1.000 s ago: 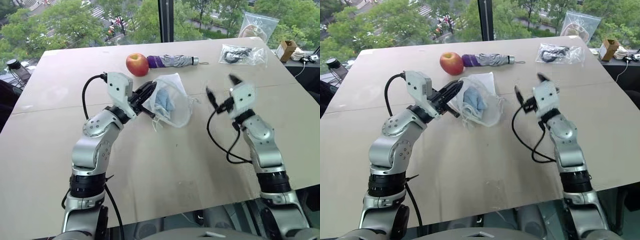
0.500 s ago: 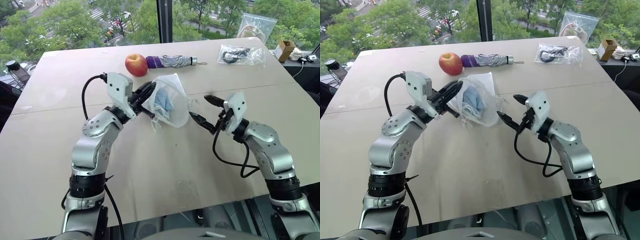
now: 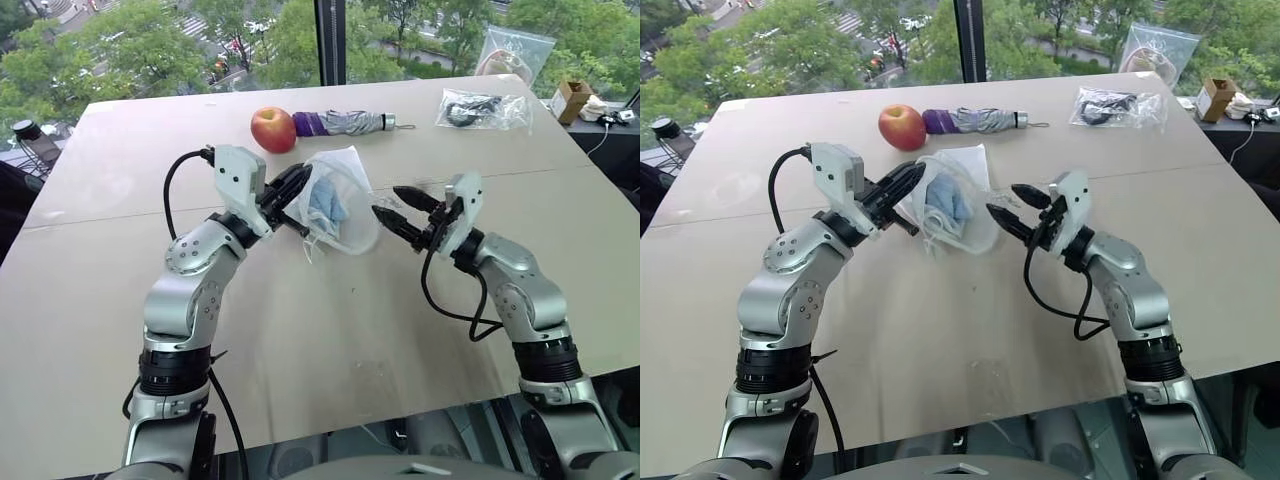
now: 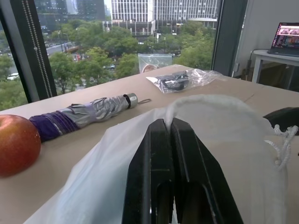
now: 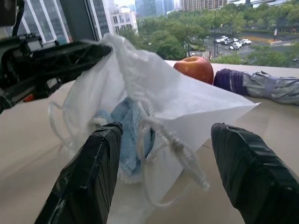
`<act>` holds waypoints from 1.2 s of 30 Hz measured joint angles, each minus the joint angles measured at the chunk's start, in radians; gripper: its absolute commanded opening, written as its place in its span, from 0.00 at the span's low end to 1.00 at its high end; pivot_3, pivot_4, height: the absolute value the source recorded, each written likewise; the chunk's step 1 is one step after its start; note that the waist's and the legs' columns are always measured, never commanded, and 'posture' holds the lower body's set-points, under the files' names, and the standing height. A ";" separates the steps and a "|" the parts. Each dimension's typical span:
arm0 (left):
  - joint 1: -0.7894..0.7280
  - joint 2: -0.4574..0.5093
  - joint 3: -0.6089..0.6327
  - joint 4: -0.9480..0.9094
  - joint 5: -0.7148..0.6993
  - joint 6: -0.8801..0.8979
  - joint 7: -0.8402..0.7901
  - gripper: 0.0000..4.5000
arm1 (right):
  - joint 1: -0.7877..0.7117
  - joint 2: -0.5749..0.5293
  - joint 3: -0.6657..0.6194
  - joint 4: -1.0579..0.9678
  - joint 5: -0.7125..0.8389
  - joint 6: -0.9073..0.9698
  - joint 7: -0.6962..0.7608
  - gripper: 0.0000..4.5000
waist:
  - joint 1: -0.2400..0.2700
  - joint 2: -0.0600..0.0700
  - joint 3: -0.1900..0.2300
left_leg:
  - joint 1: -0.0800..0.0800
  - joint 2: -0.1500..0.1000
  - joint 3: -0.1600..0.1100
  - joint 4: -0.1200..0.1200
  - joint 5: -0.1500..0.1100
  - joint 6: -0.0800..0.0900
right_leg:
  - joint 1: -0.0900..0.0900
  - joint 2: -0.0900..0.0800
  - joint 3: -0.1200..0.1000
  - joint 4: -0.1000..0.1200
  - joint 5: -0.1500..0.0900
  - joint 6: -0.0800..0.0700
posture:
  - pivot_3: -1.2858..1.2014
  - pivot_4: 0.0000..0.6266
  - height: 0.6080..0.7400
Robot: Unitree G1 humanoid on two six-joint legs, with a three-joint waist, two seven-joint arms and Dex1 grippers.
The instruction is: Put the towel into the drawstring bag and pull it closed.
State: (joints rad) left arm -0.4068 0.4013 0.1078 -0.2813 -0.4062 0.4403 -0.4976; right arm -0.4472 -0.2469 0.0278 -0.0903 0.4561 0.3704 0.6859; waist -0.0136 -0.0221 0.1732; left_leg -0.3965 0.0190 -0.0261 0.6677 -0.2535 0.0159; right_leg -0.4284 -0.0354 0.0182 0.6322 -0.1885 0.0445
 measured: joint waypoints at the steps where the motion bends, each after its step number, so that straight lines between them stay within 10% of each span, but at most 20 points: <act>1: 0.000 0.000 0.000 0.000 0.002 0.000 0.000 0.00 | -0.006 0.001 -0.003 0.003 0.006 0.001 -0.001 0.66 | 0.000 0.000 0.000 | 0.000 0.000 0.000 0.000 0.000 0.000 | 0.000 0.000 0.000 0.000 0.000 0.000 | 0.52 0.24 1.00; 8: 0.004 0.000 0.000 0.000 0.010 -0.004 0.001 0.00 | -0.007 -0.004 -0.004 0.014 0.013 0.006 0.006 0.01 | 0.000 0.000 0.000 | 0.000 0.000 0.000 0.000 0.000 0.000 | 0.000 0.000 0.000 0.000 0.000 0.000 | 0.52 0.24 1.00; 18: 0.009 0.000 0.000 0.000 0.012 -0.007 0.000 0.00 | 0.010 -0.028 -0.002 0.007 0.033 0.064 0.030 0.01 | 0.000 0.000 0.000 | 0.000 0.000 0.000 0.000 0.000 0.000 | 0.000 0.000 0.000 0.000 0.000 0.000 | 0.52 0.24 1.00; 24: 0.009 0.000 0.000 0.000 0.012 -0.008 -0.001 0.00 | 0.011 -0.058 -0.002 0.005 0.015 0.045 0.039 0.52 | 0.000 0.000 0.000 | 0.000 0.000 0.000 0.000 0.000 0.000 | 0.000 0.000 0.000 0.000 0.000 0.000 | 0.52 0.24 1.00; 36: 0.009 0.001 0.000 0.000 0.013 -0.010 -0.006 0.00 | -0.031 -0.059 0.008 0.098 -0.025 -0.011 0.061 0.52 | 0.000 0.000 0.000 | 0.000 0.000 0.000 0.000 0.000 0.000 | 0.000 0.000 0.000 0.000 0.000 0.000 | 0.52 0.24 1.00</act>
State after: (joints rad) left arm -0.3976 0.4020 0.1080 -0.2812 -0.3931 0.4306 -0.5032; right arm -0.4783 -0.3058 0.0356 0.0073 0.4309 0.3595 0.7466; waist -0.0136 -0.0221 0.1732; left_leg -0.3966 0.0190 -0.0259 0.6677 -0.2535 0.0159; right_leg -0.4285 -0.0354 0.0183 0.6321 -0.1885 0.0445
